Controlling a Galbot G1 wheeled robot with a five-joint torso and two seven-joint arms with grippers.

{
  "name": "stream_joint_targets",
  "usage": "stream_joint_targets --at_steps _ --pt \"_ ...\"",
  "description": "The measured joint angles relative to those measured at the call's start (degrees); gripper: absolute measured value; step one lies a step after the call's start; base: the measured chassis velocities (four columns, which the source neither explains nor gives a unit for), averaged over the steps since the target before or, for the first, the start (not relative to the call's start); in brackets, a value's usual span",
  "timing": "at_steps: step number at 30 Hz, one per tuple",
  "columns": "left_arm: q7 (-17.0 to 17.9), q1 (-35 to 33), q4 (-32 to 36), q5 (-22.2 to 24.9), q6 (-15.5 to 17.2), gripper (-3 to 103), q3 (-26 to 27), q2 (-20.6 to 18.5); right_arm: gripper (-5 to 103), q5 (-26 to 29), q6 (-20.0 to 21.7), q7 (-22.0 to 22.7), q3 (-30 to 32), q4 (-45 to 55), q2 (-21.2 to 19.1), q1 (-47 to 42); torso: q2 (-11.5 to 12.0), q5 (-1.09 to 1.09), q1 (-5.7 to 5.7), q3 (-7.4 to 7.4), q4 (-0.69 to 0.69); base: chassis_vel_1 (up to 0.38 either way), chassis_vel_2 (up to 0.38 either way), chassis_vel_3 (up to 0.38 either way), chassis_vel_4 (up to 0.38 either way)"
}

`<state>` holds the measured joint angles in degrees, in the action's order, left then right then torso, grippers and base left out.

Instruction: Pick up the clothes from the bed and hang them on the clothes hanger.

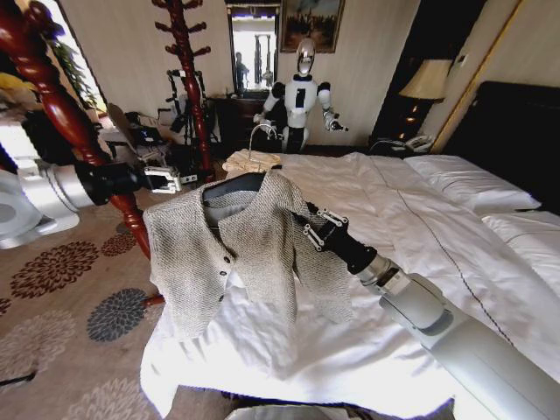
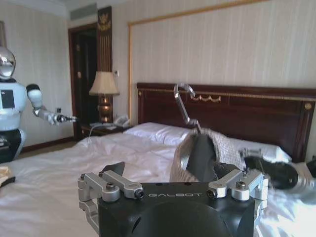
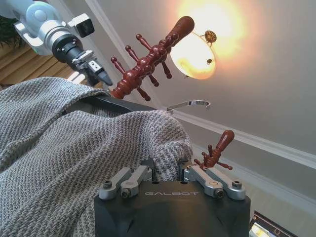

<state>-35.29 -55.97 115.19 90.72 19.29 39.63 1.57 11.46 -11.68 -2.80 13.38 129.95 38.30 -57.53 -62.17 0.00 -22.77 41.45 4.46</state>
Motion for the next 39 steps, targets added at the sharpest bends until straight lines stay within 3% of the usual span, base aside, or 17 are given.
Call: stream_joint_targets --at_steps 2,10,16,25,26,29,30,35,39 --pt "-1.2 -0.3 -0.5 -0.8 0.0 100 -0.3 -0.1 23 0.0 0.0 0.0 0.1 0.0 0.0 0.0 0.0 0.0 0.0 0.0 0.0 0.0 0.0 0.0 0.0" --pt "-13.9 -1.5 -2.5 -4.8 0.4 100 -1.8 -0.6 23 -1.0 -0.5 -0.7 0.8 0.1 -0.1 0.0 0.0 0.0 0.0 0.0 0.01 0.0 0.0 0.0 0.0" --pt "-17.4 -1.6 -3.2 -6.7 0.8 103 -2.0 -0.9 23 -2.0 -0.9 -1.2 0.7 0.5 0.0 -0.1 0.0 0.0 0.0 0.0 0.01 0.0 0.0 0.0 0.0" --pt "-19.6 -1.6 -3.2 -11.8 0.9 69 -2.0 -1.6 23 -1.7 -2.1 -3.4 -0.1 1.7 -0.1 -0.1 0.0 0.0 0.0 0.0 0.0 0.0 0.0 0.0 0.0" --pt "-19.6 -1.6 -3.2 -11.8 0.9 69 -2.0 -1.6 23 -1.7 -2.1 -3.4 -0.1 1.7 -0.1 -0.1 0.0 0.0 0.0 0.0 0.0 0.0 0.0 0.0 0.0" --pt "-20.2 -1.6 -2.7 -12.2 0.9 52 -1.9 -1.6 23 -1.7 -2.7 -4.2 0.1 2.2 -0.2 -0.1 0.0 0.0 0.0 0.0 0.01 0.0 0.0 0.0 0.0" --pt "-20.2 -1.6 -2.7 -12.2 0.9 52 -1.9 -1.6 23 -1.7 -2.7 -4.2 0.1 2.2 -0.2 -0.1 0.0 0.0 0.0 0.0 0.01 0.0 0.0 0.0 0.0" --pt "-20.9 -1.7 -2.5 -12.2 0.9 31 -1.9 -1.6 23 -1.7 -3.1 -4.4 0.5 2.4 -0.4 0.0 0.0 0.0 0.0 0.0 0.01 0.0 0.0 0.0 0.0" --pt "-22.3 -1.7 -2.5 -12.3 0.9 25 -2.0 -1.6 23 -1.6 -3.1 -4.4 0.7 2.4 -0.4 0.1 0.0 0.0 0.0 0.0 0.01 0.0 0.0 0.0 0.0"
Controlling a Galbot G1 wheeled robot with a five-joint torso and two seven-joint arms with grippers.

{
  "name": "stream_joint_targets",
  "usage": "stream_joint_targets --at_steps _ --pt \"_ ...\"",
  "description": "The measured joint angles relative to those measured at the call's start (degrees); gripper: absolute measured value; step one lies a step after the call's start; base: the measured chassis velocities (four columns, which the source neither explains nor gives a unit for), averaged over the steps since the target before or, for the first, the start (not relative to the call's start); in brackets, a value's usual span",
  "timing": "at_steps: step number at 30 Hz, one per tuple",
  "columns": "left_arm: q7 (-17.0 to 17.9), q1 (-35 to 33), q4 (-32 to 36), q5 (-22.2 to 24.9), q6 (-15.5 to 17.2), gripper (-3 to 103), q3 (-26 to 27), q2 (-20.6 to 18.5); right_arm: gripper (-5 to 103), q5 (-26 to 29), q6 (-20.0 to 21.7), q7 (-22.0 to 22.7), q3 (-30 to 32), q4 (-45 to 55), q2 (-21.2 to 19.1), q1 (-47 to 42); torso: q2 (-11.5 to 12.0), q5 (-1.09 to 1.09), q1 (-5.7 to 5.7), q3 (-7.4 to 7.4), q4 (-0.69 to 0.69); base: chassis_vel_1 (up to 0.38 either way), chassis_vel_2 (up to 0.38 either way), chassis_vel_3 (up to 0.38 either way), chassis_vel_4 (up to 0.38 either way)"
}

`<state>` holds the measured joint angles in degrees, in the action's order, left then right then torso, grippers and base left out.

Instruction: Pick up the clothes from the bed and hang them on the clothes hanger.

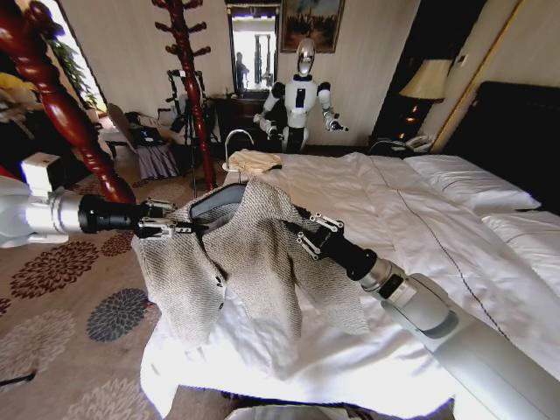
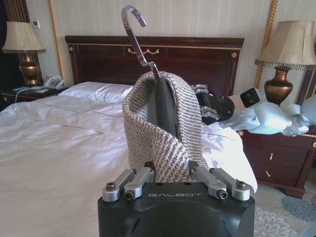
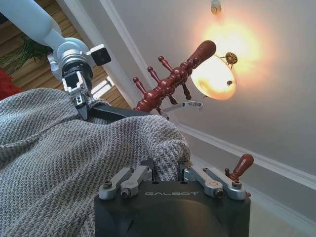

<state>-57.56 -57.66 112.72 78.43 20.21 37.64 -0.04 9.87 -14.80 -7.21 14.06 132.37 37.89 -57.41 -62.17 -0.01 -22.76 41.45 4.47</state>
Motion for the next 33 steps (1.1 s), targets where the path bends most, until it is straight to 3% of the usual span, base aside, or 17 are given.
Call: stream_joint_targets --at_steps 6,16,21,33 --pt "-1.6 0.1 -0.3 -1.2 -0.6 25 0.1 0.1 23 0.0 -0.1 0.2 0.0 0.0 0.1 0.2 0.0 0.0 0.0 0.0 0.0 0.0 0.0 0.0 0.0" --pt "-1.4 0.3 0.1 -3.2 -1.5 25 0.1 1.1 23 0.0 -0.2 1.3 -0.6 -0.4 0.2 0.3 0.0 0.0 0.0 0.0 0.0 0.0 0.0 0.0 0.0" --pt "1.0 0.5 1.2 -3.9 -1.6 25 0.1 2.0 22 0.2 0.1 1.7 -0.6 -0.7 -0.1 0.4 0.0 0.0 0.0 0.0 0.0 0.0 0.0 0.0 0.0" --pt "3.2 0.8 2.1 -3.8 -2.9 24 0.0 3.3 22 -0.4 0.3 2.1 -0.3 -0.9 0.1 -0.1 0.0 0.0 0.0 0.0 0.0 0.0 0.0 0.0 0.0"
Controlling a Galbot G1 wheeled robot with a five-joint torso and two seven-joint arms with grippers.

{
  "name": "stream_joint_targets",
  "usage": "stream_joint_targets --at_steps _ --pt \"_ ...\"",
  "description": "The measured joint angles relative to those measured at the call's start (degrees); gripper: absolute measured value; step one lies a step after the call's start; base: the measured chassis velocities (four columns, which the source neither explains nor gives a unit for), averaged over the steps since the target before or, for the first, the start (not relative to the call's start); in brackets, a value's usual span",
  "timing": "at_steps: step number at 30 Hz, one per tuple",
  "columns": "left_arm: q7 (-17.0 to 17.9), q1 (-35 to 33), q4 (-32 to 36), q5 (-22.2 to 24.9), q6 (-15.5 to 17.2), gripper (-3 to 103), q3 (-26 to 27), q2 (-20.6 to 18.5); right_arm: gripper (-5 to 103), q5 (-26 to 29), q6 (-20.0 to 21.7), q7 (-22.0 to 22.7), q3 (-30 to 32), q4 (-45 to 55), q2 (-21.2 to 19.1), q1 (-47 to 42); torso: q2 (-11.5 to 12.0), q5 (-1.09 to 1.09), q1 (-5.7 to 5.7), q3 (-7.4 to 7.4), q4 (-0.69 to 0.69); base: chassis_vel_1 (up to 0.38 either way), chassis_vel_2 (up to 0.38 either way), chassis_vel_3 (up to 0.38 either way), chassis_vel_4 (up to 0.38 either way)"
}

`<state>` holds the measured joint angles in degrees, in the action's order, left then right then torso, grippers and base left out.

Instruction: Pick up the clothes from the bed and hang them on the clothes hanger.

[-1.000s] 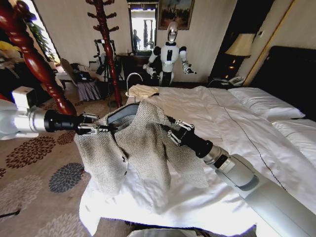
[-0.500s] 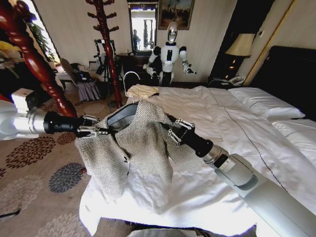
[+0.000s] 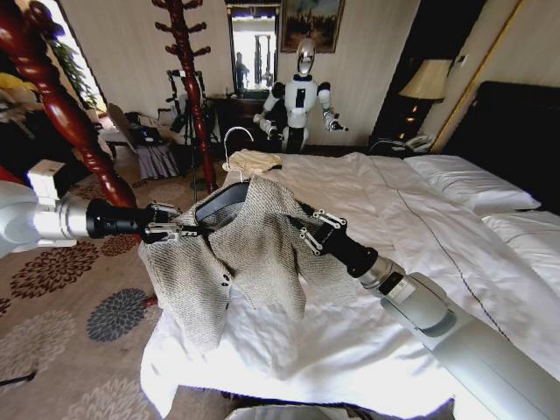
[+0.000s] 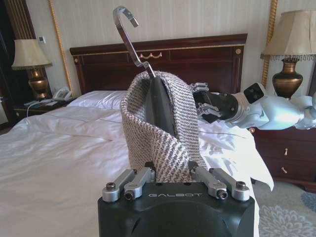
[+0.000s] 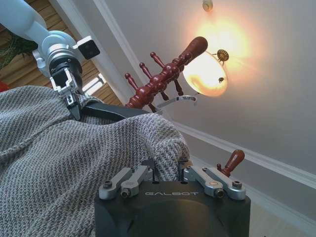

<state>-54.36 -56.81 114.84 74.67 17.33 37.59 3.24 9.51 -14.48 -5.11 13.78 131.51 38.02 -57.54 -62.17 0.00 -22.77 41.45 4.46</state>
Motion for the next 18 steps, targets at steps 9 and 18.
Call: stream_joint_targets --at_steps 9,18 --pt "0.2 0.1 -0.5 -0.3 -1.5 24 -0.5 0.8 20 -0.1 0.0 0.0 0.0 0.0 0.0 0.0 0.0 0.0 0.0 0.0 0.0 0.0 0.0 0.0 0.0" --pt "0.5 0.2 -0.7 -0.5 -1.7 23 -0.5 1.0 53 -0.1 0.3 0.4 0.0 0.1 -0.1 0.0 0.0 0.0 0.0 0.0 0.0 0.0 0.0 0.0 0.0"
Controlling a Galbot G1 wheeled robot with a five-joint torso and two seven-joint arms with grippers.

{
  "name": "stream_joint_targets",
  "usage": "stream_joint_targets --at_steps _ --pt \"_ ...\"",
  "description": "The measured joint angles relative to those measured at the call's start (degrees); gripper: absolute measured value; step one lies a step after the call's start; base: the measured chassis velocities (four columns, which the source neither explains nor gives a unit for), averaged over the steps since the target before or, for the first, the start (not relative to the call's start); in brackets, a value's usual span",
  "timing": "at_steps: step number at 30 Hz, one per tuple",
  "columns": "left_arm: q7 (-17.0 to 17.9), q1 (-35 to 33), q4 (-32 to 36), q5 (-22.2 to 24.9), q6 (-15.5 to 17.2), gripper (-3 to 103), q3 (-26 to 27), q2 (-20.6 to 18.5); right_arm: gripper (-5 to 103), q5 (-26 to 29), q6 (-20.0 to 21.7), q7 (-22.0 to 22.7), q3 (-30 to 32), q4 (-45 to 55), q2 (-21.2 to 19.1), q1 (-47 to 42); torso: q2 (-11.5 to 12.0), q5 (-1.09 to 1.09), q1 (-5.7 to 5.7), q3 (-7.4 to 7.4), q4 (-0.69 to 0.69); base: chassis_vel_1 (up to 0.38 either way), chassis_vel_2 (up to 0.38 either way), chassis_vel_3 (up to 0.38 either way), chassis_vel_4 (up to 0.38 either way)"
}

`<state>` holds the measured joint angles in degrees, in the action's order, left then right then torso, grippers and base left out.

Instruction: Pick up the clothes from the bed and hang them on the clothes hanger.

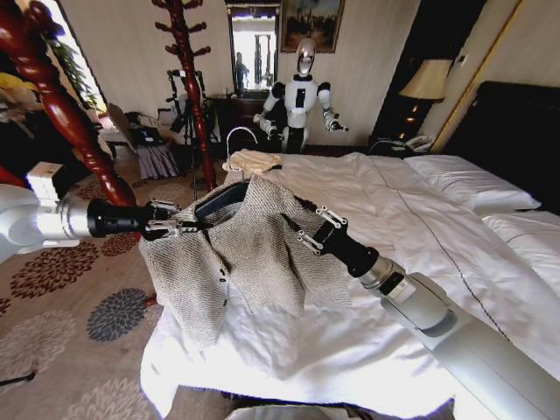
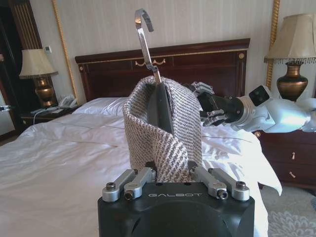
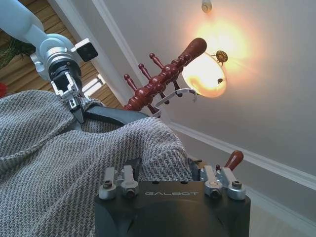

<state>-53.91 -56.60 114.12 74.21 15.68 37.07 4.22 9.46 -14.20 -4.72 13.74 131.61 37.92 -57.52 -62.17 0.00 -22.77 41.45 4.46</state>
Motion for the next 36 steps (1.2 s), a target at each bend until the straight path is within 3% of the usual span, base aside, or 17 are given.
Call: stream_joint_targets --at_steps 5,13,26,36 --pt "0.0 0.0 -0.3 -0.6 -0.1 23 0.0 0.3 74 -0.2 0.0 0.0 0.0 0.0 0.1 -0.3 0.0 0.0 0.0 0.0 0.0 0.0 0.0 0.0 0.0" --pt "1.6 0.4 -1.9 -0.7 -0.1 23 0.0 1.3 99 -0.3 -0.2 -0.3 0.9 0.1 -0.1 -1.1 0.0 0.0 0.0 0.0 0.0 0.0 0.0 0.0 0.0" --pt "5.2 1.9 -5.2 0.2 -0.4 23 0.9 2.8 100 -0.3 -0.3 -0.6 2.0 0.4 -0.4 -2.3 0.0 0.01 0.0 0.0 0.0 0.0 0.0 0.0 0.0" --pt "13.8 3.9 -10.6 2.7 2.3 23 4.0 -0.9 100 0.4 -0.3 -0.2 4.2 0.3 -0.6 -3.3 0.0 0.0 0.0 0.0 0.0 0.0 0.0 0.0 0.0"
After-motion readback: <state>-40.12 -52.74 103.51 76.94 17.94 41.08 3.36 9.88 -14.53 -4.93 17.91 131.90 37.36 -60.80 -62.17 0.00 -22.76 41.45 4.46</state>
